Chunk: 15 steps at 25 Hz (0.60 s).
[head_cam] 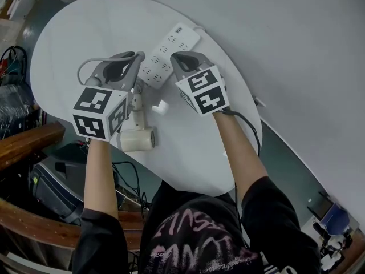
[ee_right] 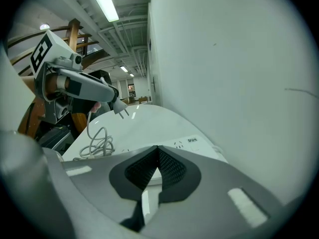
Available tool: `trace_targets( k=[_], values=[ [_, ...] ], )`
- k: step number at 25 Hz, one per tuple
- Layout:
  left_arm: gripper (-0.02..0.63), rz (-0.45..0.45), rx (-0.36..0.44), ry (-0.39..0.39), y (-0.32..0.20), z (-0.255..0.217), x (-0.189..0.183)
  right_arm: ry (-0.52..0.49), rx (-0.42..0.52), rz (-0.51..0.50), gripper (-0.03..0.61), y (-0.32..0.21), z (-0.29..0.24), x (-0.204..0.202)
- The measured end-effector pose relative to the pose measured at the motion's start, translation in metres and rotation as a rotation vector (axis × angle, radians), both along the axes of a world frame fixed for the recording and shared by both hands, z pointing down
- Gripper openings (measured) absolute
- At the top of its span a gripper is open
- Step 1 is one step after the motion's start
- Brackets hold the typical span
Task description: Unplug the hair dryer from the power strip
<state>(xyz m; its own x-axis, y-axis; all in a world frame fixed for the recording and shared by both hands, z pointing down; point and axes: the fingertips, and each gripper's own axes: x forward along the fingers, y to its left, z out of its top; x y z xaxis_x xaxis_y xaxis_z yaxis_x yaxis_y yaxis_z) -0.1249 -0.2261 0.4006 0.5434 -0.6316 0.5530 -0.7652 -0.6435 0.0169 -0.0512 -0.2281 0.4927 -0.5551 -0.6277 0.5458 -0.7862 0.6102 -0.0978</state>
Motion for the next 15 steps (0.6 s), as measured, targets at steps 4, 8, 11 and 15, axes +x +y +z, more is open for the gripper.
trace_targets(
  k=[4, 8, 11, 15],
  values=[
    [0.051, -0.026, 0.037, 0.006, 0.006, -0.010, -0.003, -0.032, 0.008, 0.015, 0.014, 0.010, -0.012, 0.001],
    [0.051, -0.038, 0.064, 0.008, 0.012, -0.018, -0.003, -0.075, 0.036, 0.014, 0.014, 0.020, -0.028, -0.001],
    [0.051, -0.052, 0.089, 0.018, 0.016, -0.029, -0.003, -0.069, 0.088, 0.000, 0.016, 0.027, -0.043, 0.000],
    [0.051, -0.067, 0.124, 0.034, 0.026, -0.043, 0.000, -0.096, 0.132, 0.014, 0.021, 0.040, -0.067, 0.003]
  ],
)
